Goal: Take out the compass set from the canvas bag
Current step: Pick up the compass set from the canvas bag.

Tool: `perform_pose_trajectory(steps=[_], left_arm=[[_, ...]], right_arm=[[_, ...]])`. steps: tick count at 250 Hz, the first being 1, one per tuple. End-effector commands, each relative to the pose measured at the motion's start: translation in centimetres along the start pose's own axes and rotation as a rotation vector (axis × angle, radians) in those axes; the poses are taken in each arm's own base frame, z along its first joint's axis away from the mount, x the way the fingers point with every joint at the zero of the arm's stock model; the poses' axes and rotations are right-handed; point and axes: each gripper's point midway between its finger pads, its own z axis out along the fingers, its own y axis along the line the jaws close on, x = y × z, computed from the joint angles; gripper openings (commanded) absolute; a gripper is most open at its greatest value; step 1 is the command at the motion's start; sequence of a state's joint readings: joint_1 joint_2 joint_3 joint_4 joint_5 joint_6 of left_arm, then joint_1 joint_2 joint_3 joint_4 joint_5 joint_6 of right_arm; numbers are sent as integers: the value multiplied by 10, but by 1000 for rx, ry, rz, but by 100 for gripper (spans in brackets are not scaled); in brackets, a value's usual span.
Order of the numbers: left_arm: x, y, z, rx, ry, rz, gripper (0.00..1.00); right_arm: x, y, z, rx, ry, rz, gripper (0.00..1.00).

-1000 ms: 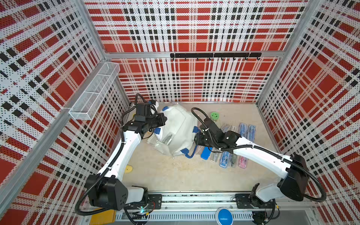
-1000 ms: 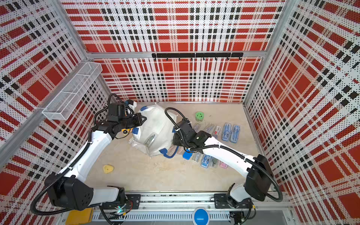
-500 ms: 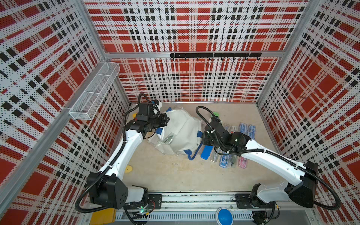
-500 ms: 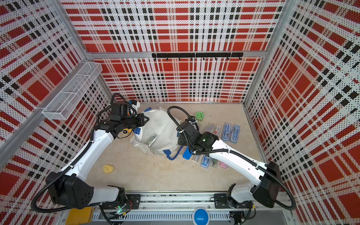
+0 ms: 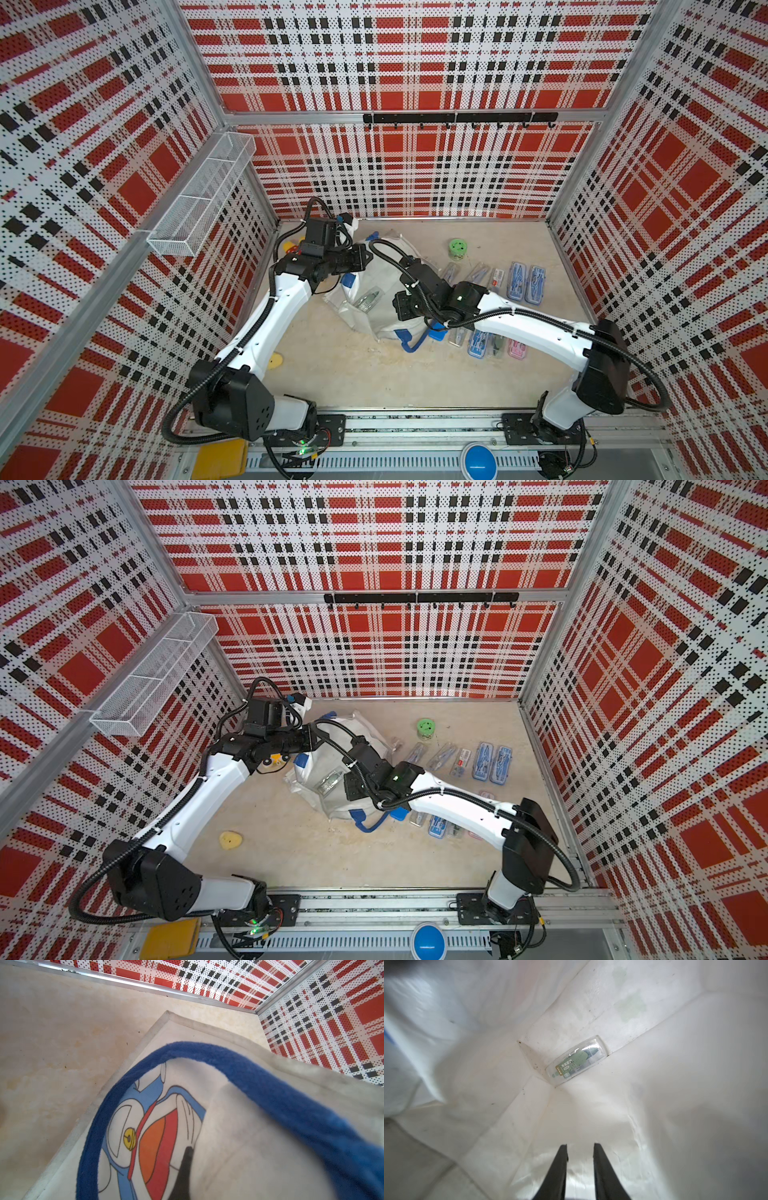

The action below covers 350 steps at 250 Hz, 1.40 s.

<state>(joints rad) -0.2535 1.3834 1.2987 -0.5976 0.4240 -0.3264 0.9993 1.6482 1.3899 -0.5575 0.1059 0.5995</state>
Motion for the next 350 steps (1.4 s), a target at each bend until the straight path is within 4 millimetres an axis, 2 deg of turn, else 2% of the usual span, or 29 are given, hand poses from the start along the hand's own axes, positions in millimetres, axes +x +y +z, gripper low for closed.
perform_pose_trajectory(steps=[1,45,87,117,161,166,174,229,255,292,350], left_arm=[[-19,-24,-11,69,-51,58,0],[-16,-40,-20,117,-73,138,0],[-16,-58,-38,183,-162,222,0],[-14,-66,-52,206,-224,267,0],[-8,-65,-59,202,-240,284,0],[-3,-73,-57,218,-231,295,0],[-2,-75,-58,216,-235,298,0],[7,-85,-59,196,-268,315,0],[10,-92,-60,202,-291,309,0],[10,-101,-63,225,-305,301,0],[13,-119,-69,271,-306,294,0]], right_arm=[[-10,21,7,-77,-13,-44,26],[0,21,46,-72,78,-8,35],[4,7,80,-45,148,95,55],[2,-2,90,-3,167,133,66],[-1,-13,98,40,174,230,80],[-1,-15,99,45,180,246,92],[0,-18,101,51,187,270,100],[1,-43,117,109,214,461,100],[-2,-56,125,125,204,559,93],[-16,-69,134,118,136,650,86],[-31,-66,154,37,92,723,76]])
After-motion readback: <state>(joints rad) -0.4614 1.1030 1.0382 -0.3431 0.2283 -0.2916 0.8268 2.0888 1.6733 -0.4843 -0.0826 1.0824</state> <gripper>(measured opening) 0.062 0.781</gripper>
